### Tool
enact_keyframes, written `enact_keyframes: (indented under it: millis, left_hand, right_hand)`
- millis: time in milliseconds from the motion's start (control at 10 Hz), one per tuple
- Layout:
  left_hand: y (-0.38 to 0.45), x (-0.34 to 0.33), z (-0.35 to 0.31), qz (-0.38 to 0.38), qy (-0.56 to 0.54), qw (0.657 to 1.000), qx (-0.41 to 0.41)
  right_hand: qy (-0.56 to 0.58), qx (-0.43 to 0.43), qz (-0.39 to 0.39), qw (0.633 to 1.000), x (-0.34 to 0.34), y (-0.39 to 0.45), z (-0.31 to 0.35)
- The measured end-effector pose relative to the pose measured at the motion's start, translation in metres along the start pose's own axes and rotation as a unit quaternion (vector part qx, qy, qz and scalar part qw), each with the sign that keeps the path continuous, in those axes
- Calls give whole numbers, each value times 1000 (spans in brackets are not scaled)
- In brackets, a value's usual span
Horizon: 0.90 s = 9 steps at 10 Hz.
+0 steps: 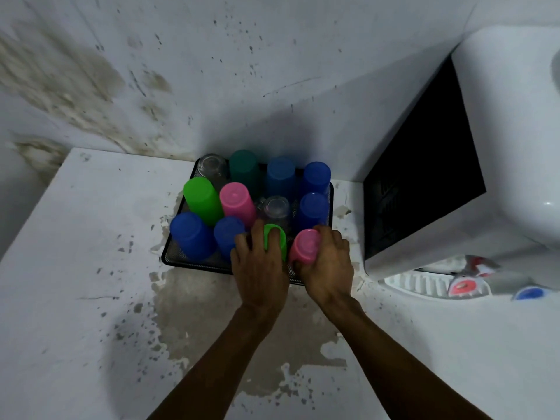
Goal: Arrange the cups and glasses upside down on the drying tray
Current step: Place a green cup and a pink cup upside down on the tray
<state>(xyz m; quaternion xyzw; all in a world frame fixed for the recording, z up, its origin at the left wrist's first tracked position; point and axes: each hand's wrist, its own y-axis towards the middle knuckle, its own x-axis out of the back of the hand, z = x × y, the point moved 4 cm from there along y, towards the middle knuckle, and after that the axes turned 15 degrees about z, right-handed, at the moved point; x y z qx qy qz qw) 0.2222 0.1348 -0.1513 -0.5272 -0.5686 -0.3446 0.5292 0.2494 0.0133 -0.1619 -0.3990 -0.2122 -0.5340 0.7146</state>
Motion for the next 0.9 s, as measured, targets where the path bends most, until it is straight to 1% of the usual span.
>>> enact_keyframes:
  millis: [100,300,500,600,700,800,900]
  left_hand:
    - [1,1,2,-4,17,1000,2]
    - [2,4,4,24,23,999,5]
    - [-3,11,8,2,-5,999,-40]
    - [-8,19,12,-30,-37,996,-74]
    - [-13,29,19,-45,-103,988,-110]
    - [-18,41,25,-51,-173,973,-142]
    - [-22,57,26,-65,-215,961,-163]
  right_hand:
    - [-3,-2,-2,1000,0,-1,-1]
    - [-15,-3,9,1000,1,-1,-2]
    - [-6,-3,25,1000,5,-4,2]
    - [10,1,16,1000,10,-9,7]
    - [33,5,16,999,15,-16,12]
    - [55,21,11,998,21,-24,16]
    - [87,54,-7,995,34,-36,22]
